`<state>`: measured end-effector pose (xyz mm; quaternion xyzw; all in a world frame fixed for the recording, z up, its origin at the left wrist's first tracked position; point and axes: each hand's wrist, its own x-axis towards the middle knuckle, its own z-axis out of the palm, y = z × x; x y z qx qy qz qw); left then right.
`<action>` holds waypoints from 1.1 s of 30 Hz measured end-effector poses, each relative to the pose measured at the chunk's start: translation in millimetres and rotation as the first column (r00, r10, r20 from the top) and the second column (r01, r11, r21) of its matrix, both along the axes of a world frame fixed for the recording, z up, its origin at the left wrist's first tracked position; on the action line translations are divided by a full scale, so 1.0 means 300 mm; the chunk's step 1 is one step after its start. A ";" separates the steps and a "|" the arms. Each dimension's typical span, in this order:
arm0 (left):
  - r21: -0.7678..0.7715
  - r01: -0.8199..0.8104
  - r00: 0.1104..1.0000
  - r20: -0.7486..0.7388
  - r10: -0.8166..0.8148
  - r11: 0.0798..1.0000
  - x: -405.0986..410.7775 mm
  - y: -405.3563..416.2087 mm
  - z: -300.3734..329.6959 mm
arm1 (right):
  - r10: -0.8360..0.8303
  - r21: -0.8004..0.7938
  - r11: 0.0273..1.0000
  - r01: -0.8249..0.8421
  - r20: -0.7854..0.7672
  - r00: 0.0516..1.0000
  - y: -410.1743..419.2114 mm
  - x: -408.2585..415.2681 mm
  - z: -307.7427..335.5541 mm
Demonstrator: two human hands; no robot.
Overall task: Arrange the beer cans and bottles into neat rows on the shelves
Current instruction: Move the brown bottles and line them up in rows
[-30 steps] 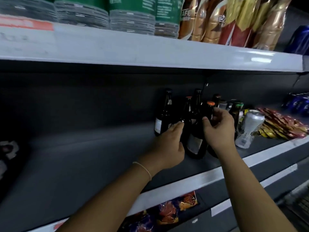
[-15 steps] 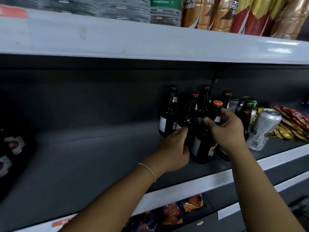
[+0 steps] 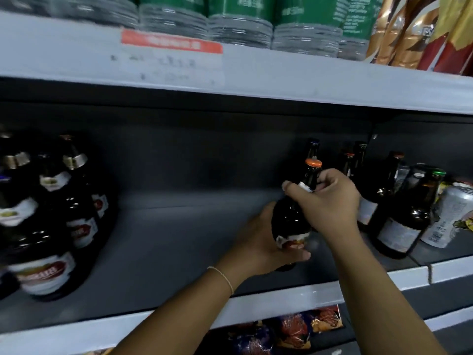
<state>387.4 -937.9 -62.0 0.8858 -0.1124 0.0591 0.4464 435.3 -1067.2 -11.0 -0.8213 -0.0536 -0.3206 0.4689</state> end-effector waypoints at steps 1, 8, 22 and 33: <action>0.005 -0.029 1.000 -0.001 0.029 1.000 -0.019 0.042 -0.009 | 0.020 0.013 1.000 -0.020 -0.008 1.000 0.048 -0.010 0.002; -0.213 -0.237 0.971 -0.049 0.232 0.948 -0.109 0.336 -0.091 | 0.090 0.036 0.995 -0.089 -0.043 0.995 0.385 -0.074 0.012; -0.594 -0.375 0.906 -0.071 0.418 0.712 -0.064 0.636 -0.185 | 0.751 0.231 0.654 -0.721 -0.315 0.580 0.643 -0.115 -0.075; -0.558 -0.508 0.829 -0.108 0.549 0.656 0.014 0.728 -0.209 | 0.771 0.314 0.636 -0.705 -0.249 0.586 0.830 0.056 -0.195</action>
